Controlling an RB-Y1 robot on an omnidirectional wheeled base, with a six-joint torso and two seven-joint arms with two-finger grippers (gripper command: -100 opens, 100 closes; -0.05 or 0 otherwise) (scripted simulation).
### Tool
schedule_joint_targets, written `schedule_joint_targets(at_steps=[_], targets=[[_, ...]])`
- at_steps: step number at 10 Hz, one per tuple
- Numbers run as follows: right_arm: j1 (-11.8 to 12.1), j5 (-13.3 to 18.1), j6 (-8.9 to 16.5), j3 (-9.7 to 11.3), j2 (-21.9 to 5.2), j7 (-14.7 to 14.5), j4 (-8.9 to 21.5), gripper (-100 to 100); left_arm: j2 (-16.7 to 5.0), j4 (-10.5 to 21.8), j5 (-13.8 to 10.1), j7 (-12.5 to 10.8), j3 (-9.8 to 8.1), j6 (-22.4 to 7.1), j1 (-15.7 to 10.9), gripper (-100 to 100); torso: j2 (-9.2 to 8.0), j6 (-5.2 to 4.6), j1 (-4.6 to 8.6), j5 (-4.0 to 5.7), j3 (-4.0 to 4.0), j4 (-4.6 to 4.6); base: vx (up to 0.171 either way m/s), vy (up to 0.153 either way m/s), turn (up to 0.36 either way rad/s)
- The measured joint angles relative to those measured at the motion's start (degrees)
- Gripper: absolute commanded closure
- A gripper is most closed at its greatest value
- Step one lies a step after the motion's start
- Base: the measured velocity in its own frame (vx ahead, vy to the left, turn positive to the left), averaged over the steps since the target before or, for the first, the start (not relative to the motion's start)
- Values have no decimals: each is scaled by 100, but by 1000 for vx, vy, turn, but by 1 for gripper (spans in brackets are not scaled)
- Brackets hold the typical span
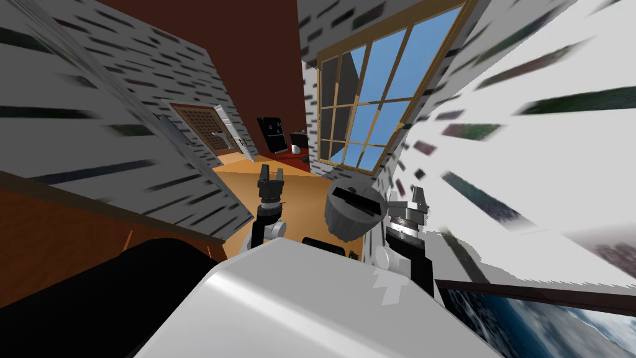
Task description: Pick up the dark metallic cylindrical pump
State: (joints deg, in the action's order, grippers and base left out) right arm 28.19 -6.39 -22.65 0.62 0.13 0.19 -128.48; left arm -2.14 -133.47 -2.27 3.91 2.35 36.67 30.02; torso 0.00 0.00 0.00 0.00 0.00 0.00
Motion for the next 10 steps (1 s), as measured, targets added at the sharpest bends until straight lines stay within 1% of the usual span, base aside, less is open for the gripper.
schedule_joint_targets(at_steps=[1,2,4,5,7,8,9,10], targets=[[-21,0,34,-13,-122,2,33,-100,0,0,0,0,0,0,0,0,-1,0,-2,0,0,0,-6,23,11],[-91,-2,107,-47,-275,6,112,-100,0,0,0,0,0,0,0,0,-1,1,-5,-1,0,0,-6,29,17],[-167,-22,311,-130,-588,39,247,-100,0,0,0,0,0,0,0,0,-1,0,-11,-2,0,0,-10,41,15],[-262,0,465,-138,-679,24,342,-100,0,0,0,0,0,0,0,0,-3,1,-15,-3,1,0,-28,50,18],[-462,-6,758,-237,-910,43,660,-100,0,0,0,0,0,0,0,0,-8,0,-20,-4,4,2,-22,64,17],[-577,-41,925,-339,-1060,88,814,-100,1,0,0,0,1,0,0,0,-5,0,-22,-5,3,1,-9,48,3],[-588,-55,1030,-375,-1119,118,861,-100,0,0,0,0,0,0,0,0,-4,-1,-18,-4,2,1,-9,39,8],[-661,-54,1189,-410,-1166,125,933,-100,0,0,0,0,0,0,0,0,-2,0,-15,-3,1,1,-17,59,21]])
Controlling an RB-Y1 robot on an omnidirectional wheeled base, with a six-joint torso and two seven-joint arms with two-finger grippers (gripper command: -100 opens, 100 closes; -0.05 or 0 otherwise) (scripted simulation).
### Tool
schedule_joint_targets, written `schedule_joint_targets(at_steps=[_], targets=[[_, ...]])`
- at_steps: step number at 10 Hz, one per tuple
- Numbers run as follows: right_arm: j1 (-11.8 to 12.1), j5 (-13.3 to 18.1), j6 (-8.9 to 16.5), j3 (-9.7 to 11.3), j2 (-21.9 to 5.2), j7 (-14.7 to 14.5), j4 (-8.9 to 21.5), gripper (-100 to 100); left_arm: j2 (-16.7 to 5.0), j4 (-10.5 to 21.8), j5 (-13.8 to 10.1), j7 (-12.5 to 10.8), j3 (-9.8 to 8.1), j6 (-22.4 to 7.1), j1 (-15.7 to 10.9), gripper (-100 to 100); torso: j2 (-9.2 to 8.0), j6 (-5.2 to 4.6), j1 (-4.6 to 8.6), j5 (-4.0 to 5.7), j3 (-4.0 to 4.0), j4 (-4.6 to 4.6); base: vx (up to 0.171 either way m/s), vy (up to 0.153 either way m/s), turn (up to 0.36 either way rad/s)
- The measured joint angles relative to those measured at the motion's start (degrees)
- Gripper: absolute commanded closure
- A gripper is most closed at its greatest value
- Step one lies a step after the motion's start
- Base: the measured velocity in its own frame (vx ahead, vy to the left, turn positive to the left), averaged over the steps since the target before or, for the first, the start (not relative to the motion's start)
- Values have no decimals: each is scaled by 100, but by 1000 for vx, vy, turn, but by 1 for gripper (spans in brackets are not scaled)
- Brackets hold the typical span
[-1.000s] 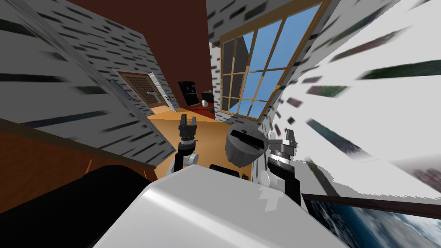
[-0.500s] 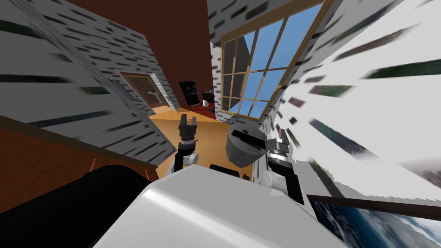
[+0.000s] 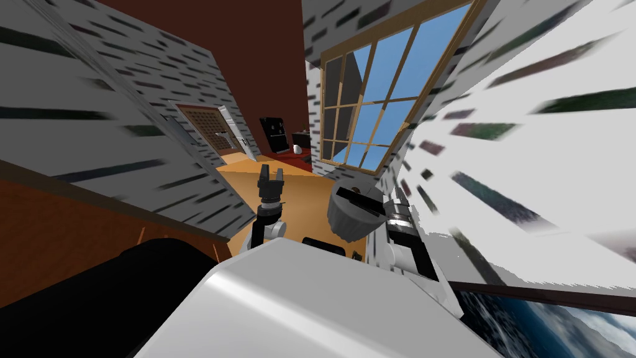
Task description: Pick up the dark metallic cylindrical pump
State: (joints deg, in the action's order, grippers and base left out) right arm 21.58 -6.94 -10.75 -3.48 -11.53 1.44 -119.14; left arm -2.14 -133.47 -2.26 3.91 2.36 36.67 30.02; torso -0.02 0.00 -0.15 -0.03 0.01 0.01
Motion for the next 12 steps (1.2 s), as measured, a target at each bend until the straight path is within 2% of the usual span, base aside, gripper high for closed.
schedule_joint_targets(at_steps=[2,5,6,7,10,12], targets=[[-204,-48,327,-155,-196,75,338,-100,0,0,0,0,0,0,0,0,-4,0,-11,-2,2,0,-21,69,10],[-385,-35,738,-235,-228,79,595,-100,0,0,0,0,0,0,0,0,-2,-1,1,0,1,1,-13,43,11],[-573,-39,946,-304,-259,88,743,-100,0,0,0,0,0,0,0,0,2,0,1,0,-1,0,-11,59,30],[-618,-47,1130,-370,-288,108,857,-100,0,0,0,0,0,0,0,0,0,-1,-4,-1,0,0,-15,55,2],[-775,-102,1513,-522,-424,190,1165,-100,0,0,0,0,0,0,0,0,-1,-1,1,0,1,0,-10,46,15],[-982,-109,1753,-617,-469,207,1459,-100,0,0,0,0,0,0,0,0,3,-1,2,0,-2,-1,0,42,22]])
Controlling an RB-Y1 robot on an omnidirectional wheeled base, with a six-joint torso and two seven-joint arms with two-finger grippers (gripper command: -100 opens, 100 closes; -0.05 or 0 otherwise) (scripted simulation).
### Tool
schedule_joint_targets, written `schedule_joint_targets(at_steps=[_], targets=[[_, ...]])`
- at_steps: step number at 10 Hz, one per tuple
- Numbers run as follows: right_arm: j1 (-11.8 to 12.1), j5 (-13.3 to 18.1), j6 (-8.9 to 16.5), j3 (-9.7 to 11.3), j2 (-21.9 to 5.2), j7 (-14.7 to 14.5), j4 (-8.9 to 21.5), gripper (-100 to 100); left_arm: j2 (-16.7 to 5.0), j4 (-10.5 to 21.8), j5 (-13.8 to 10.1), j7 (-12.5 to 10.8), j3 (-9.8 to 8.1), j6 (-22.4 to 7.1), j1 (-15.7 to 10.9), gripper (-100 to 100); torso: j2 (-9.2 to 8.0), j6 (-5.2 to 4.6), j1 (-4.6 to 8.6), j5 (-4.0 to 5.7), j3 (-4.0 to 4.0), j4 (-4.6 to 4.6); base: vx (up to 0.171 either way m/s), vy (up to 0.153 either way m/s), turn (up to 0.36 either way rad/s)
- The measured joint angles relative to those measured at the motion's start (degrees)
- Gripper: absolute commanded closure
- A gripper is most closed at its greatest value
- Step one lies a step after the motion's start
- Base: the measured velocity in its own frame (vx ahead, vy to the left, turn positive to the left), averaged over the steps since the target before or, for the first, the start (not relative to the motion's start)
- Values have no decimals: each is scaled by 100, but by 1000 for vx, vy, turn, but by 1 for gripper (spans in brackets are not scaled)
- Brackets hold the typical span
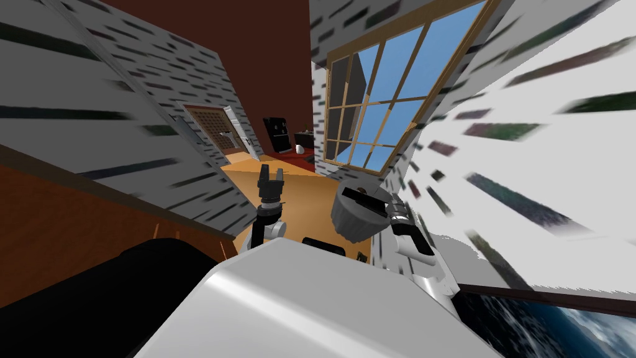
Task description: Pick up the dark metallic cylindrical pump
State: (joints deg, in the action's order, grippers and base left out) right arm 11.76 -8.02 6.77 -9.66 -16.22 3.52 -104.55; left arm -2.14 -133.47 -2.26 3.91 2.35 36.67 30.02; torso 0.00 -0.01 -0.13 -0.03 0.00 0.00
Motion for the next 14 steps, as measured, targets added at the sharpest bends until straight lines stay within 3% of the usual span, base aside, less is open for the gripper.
schedule_joint_targets(at_steps=[1,4,10,14], targets=[[-122,-17,116,-66,-54,18,198,-100,0,0,0,0,0,0,0,0,1,1,-2,0,-1,0,-2,38,15],[-261,-35,525,-215,-114,54,390,-100,0,0,0,0,0,0,0,0,2,0,2,0,-1,0,8,35,31],[-802,-23,1424,-625,-270,84,1311,-100,0,0,0,0,0,0,0,0,8,1,3,1,-5,-2,17,35,40],[-996,-57,1913,-870,-395,88,1731,-100,0,0,0,0,0,0,0,0,12,0,7,1,-6,-2,28,19,44]])
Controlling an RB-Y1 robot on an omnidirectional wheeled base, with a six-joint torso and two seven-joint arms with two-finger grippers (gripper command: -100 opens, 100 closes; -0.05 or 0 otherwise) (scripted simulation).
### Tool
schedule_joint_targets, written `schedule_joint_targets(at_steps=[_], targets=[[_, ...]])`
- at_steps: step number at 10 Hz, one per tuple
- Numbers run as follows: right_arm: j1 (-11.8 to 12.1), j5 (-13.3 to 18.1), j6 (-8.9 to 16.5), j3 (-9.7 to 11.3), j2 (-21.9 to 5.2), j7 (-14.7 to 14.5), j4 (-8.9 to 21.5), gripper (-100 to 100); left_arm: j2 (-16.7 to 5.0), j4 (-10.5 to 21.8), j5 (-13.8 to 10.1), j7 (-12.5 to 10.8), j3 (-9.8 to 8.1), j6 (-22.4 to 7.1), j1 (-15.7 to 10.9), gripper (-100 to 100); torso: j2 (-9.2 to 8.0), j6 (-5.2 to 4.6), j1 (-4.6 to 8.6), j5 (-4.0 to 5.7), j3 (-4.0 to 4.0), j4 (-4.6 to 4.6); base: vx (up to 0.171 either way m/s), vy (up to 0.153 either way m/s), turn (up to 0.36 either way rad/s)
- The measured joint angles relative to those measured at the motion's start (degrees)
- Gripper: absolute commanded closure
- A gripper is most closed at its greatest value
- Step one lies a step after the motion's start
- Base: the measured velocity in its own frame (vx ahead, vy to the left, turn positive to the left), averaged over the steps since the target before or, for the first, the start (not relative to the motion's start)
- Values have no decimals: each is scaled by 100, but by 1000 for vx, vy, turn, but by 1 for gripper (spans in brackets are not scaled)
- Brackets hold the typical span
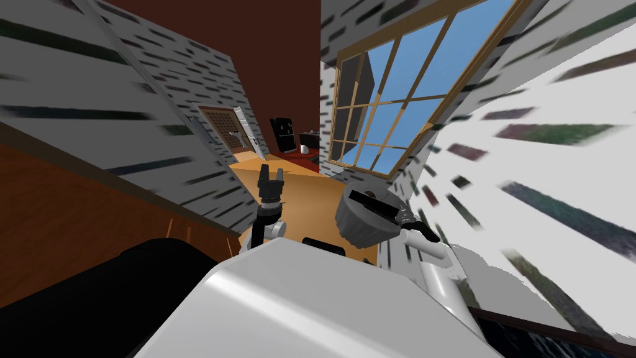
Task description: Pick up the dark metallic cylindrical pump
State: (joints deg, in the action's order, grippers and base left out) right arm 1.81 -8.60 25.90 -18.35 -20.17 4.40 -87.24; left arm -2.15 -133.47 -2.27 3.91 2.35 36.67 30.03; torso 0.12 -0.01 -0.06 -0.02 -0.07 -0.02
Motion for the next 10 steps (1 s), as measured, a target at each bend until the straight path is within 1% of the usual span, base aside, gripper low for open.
schedule_joint_targets(at_steps=[1,2,3,4,6,7,8,10], targets=[[-55,-1,115,-46,-23,-1,89,-100,0,0,0,0,0,0,0,0,0,0,1,0,0,0,29,15,88],[-170,21,258,-129,-44,-7,270,-100,0,0,0,0,0,0,0,0,1,1,2,1,-1,0,56,21,114],[-224,29,405,-241,-63,-19,413,-100,0,0,0,0,0,0,0,0,7,0,0,0,-4,-2,51,14,19],[-290,42,539,-297,-78,-25,532,-100,0,0,0,0,0,0,0,0,7,-1,2,0,-5,-2,43,15,67],[-537,41,817,-491,-183,-56,985,-100,0,0,0,0,0,0,0,0,9,1,1,1,-6,-2,51,14,71],[-571,92,935,-547,-155,-56,1088,-100,0,0,0,0,0,0,0,0,6,-1,3,1,-4,-2,42,9,67],[-655,19,1090,-630,-260,-85,1287,-100,0,0,0,0,0,0,0,0,5,-1,5,1,-3,-1,35,3,40],[-707,45,1328,-759,-265,-107,1465,-100,0,0,0,0,0,0,0,0,2,0,5,1,-2,-1,50,0,94]])
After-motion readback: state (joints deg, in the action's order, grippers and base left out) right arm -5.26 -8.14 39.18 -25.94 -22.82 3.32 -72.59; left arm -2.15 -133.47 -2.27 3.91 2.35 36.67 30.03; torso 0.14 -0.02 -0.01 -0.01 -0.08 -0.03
